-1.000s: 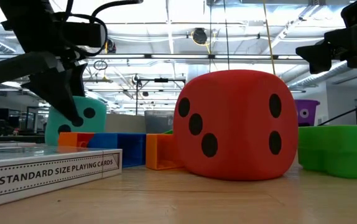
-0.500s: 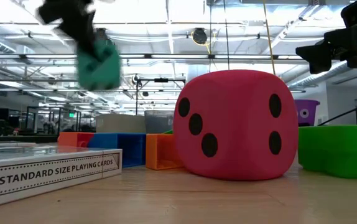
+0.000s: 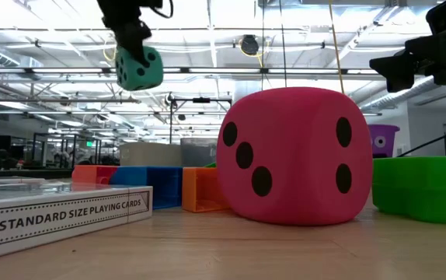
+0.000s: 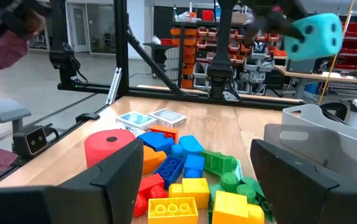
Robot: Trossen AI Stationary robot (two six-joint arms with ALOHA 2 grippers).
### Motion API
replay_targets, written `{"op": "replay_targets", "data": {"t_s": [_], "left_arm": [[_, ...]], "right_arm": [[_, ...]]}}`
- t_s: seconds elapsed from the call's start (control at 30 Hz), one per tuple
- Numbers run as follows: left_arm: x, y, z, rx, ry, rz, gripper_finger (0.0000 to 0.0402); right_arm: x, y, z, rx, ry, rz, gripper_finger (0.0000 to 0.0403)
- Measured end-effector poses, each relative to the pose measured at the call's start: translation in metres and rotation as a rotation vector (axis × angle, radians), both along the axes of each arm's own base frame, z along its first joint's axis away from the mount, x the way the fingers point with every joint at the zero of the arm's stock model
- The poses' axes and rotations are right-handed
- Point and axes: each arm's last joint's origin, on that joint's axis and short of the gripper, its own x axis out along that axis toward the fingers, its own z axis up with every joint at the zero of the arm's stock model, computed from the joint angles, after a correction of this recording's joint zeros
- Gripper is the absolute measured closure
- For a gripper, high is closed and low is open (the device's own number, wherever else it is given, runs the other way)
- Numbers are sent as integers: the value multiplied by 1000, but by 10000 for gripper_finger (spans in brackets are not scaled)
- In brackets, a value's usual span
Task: Pick & Place Toys
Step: Put the blue die into the gray bin
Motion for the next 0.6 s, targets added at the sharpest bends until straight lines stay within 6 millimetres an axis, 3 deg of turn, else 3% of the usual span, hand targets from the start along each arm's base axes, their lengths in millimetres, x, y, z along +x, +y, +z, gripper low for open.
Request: {"op": "replay_targets", "data": {"t_s": [0.27,0.47,0.6], "left_arm": [[-3,53,-53,-39,-27,54,259],[-6,67,-85,-89,-60,33,267],[-7,68,-90,-132,-70,17,267]], "right_arm": [[0,0,0,0,0,0,135],[0,0,0,0,1,0,136],[0,0,0,0,0,1,135]]}}
